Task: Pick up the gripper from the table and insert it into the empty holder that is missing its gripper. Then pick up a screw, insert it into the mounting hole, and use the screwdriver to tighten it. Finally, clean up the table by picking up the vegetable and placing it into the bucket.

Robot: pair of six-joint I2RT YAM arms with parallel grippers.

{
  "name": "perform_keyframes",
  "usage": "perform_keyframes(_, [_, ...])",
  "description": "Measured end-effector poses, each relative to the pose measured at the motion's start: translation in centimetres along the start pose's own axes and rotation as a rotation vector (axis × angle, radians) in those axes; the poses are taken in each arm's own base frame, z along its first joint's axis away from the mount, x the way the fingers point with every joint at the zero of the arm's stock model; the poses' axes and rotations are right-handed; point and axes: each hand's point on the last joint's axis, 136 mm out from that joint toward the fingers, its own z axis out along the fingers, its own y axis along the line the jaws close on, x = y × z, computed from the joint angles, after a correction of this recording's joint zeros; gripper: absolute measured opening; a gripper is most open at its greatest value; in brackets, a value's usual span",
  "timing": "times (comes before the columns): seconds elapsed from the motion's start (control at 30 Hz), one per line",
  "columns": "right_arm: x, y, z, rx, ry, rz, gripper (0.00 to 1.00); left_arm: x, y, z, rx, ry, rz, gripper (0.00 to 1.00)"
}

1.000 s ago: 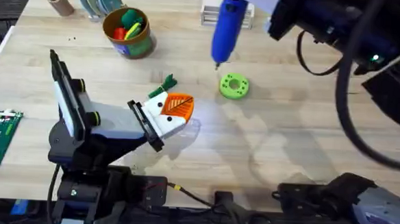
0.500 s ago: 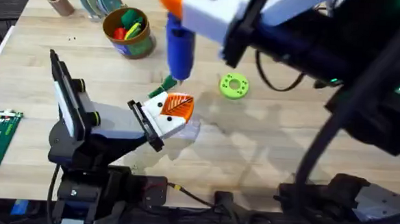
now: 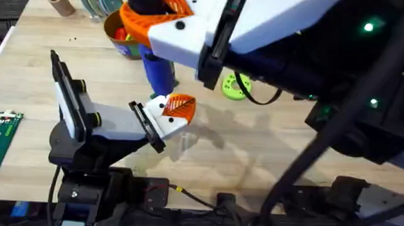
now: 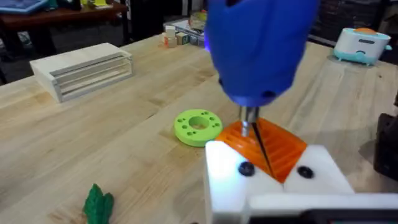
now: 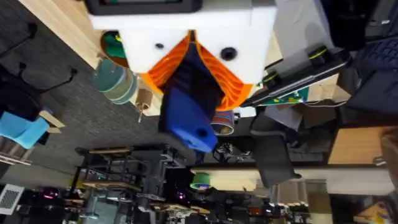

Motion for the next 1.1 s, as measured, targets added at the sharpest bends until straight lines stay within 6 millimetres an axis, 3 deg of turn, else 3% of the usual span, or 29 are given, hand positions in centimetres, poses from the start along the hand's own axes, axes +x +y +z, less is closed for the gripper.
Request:
perform_keyframes(0.27, [-0.6,0.9,0.2,-0.022,-0.028,-0.007,0.030,0.0,0.0,0.0,0.000,0.000,0.000,0.008])
perform_keyframes(1.1, [0.6,1.1,1.0,-0.031,-0.006,0.009,0.030,0.0,0.0,0.0,-0.001,0.000,0.000,0.008])
